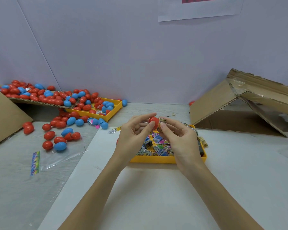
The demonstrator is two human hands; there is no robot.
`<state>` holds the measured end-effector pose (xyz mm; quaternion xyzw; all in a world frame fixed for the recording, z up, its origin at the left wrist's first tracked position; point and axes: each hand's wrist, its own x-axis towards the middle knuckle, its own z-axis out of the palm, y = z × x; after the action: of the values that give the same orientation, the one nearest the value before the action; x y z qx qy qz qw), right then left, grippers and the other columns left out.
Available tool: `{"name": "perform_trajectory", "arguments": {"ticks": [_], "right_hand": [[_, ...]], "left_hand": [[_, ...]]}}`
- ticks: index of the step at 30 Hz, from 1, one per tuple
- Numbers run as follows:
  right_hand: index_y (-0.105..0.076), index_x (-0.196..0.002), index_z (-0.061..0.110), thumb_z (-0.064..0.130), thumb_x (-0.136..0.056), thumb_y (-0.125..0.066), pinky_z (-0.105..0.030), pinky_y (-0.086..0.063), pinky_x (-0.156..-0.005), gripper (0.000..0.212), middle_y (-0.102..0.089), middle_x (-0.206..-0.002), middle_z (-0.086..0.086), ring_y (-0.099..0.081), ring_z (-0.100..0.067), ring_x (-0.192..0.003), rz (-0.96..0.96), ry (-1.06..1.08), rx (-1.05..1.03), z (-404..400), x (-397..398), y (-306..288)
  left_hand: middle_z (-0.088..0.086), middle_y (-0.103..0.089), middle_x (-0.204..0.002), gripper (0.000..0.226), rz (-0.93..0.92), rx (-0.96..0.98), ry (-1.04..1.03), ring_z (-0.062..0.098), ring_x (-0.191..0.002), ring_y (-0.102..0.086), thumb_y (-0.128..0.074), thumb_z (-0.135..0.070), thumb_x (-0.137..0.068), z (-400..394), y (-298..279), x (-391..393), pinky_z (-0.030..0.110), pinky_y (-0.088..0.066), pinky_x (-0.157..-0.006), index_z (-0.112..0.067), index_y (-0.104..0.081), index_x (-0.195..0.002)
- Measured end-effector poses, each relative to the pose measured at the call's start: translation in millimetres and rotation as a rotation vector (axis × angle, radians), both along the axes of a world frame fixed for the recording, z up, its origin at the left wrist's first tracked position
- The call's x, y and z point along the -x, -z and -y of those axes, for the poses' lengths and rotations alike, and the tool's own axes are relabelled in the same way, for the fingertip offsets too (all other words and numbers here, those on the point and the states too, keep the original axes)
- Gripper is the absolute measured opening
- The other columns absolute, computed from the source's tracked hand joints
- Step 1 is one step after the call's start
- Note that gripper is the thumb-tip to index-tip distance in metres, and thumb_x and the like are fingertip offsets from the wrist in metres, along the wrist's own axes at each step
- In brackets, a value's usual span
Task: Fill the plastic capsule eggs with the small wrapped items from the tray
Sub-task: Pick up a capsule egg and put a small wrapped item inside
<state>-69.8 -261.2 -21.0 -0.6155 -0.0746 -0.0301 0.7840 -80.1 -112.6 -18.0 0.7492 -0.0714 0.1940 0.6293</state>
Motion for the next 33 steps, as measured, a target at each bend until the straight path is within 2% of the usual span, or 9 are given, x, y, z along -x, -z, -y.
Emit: {"name": "perform_trajectory", "arguments": {"ticks": [4, 8, 12, 16, 19, 22, 24, 28, 33], "right_hand": [[-0.076, -0.109, 0.028, 0.016, -0.094, -0.072, -0.024, -0.060, -0.084, 0.019, -0.079, -0.100, 0.005, -0.075, -0.011, -0.099, 0.002, -0.030, 0.013, 1, 0, -1], [-0.075, -0.115, 0.019, 0.014, -0.094, -0.072, -0.027, -0.059, -0.090, 0.022, -0.079, -0.102, 0.001, -0.075, -0.014, -0.101, -0.046, -0.088, -0.012, 1, 0, -1], [-0.073, -0.118, 0.008, 0.009, -0.092, -0.071, -0.031, -0.059, -0.094, 0.026, -0.078, -0.109, -0.009, -0.074, -0.021, -0.106, -0.185, -0.187, -0.198, 3, -1, -3], [-0.069, -0.121, -0.002, 0.008, -0.092, -0.071, -0.029, -0.061, -0.087, 0.031, -0.074, -0.115, -0.017, -0.073, -0.022, -0.098, -0.378, -0.334, -0.390, 10, -4, -10], [-0.072, -0.113, 0.000, 0.012, -0.090, -0.073, -0.032, -0.062, -0.087, 0.026, -0.073, -0.113, -0.017, -0.073, -0.024, -0.096, -0.467, -0.435, -0.404, 13, -5, -14], [-0.079, -0.093, 0.004, 0.015, -0.081, -0.078, -0.034, -0.062, -0.085, 0.016, -0.074, -0.112, -0.017, -0.075, -0.024, -0.095, -0.556, -0.510, -0.429, 11, -4, -15], [-0.081, -0.088, 0.004, 0.015, -0.078, -0.079, -0.036, -0.063, -0.083, 0.015, -0.075, -0.107, -0.017, -0.076, -0.025, -0.096, -0.601, -0.564, -0.453, 10, -4, -15], [-0.079, -0.093, 0.002, 0.017, -0.081, -0.082, -0.041, -0.061, -0.085, 0.020, -0.074, -0.104, -0.017, -0.073, -0.032, -0.105, -0.661, -0.664, -0.490, 11, -3, -14], [-0.079, -0.101, 0.001, 0.017, -0.084, -0.082, -0.040, -0.061, -0.086, 0.024, -0.074, -0.110, -0.018, -0.072, -0.032, -0.110, -0.651, -0.700, -0.511, 12, -4, -11]], "left_hand": [[0.008, -0.070, -0.117, 0.032, 0.002, -0.002, 0.024, 0.016, -0.102, -0.071, -0.068, -0.019, -0.096, -1, 0, 0, 0.028, -0.058, -0.091, -0.021, -0.070, -0.127], [0.002, -0.072, -0.113, 0.036, 0.019, 0.001, 0.038, 0.014, -0.101, -0.072, -0.069, -0.017, -0.095, -3, 0, 0, 0.026, -0.059, -0.089, -0.022, -0.068, -0.131], [-0.002, -0.073, -0.109, 0.033, 0.105, -0.046, -0.003, 0.017, -0.100, -0.072, -0.073, -0.015, -0.093, -3, 3, -1, 0.029, -0.060, -0.085, -0.019, -0.070, -0.126], [0.003, -0.067, -0.114, 0.044, 0.175, -0.143, 0.049, 0.024, -0.101, -0.069, -0.078, -0.020, -0.086, -7, 2, -1, 0.027, -0.057, -0.089, -0.016, -0.069, -0.129], [0.004, -0.067, -0.116, 0.042, 0.218, -0.142, 0.073, 0.027, -0.104, -0.068, -0.080, -0.018, -0.083, -11, -1, -1, 0.031, -0.057, -0.091, -0.017, -0.072, -0.124], [0.001, -0.072, -0.118, 0.038, 0.227, -0.111, 0.106, 0.022, -0.114, -0.067, -0.081, -0.015, -0.082, -17, -1, -1, 0.026, -0.055, -0.094, -0.016, -0.074, -0.119], [-0.003, -0.076, -0.113, 0.038, 0.182, -0.062, 0.129, 0.018, -0.111, -0.070, -0.083, -0.013, -0.081, -19, -2, 0, 0.023, -0.055, -0.093, -0.018, -0.075, -0.118], [-0.005, -0.077, -0.104, 0.033, 0.197, -0.039, 0.099, 0.016, -0.103, -0.071, -0.085, -0.015, -0.076, -18, -3, 1, 0.021, -0.055, -0.088, -0.022, -0.077, -0.107], [-0.004, -0.077, -0.101, 0.027, 0.211, -0.011, 0.104, 0.014, -0.099, -0.071, -0.082, -0.018, -0.077, -18, -5, 2, 0.020, -0.056, -0.086, -0.021, -0.077, -0.103]]}}
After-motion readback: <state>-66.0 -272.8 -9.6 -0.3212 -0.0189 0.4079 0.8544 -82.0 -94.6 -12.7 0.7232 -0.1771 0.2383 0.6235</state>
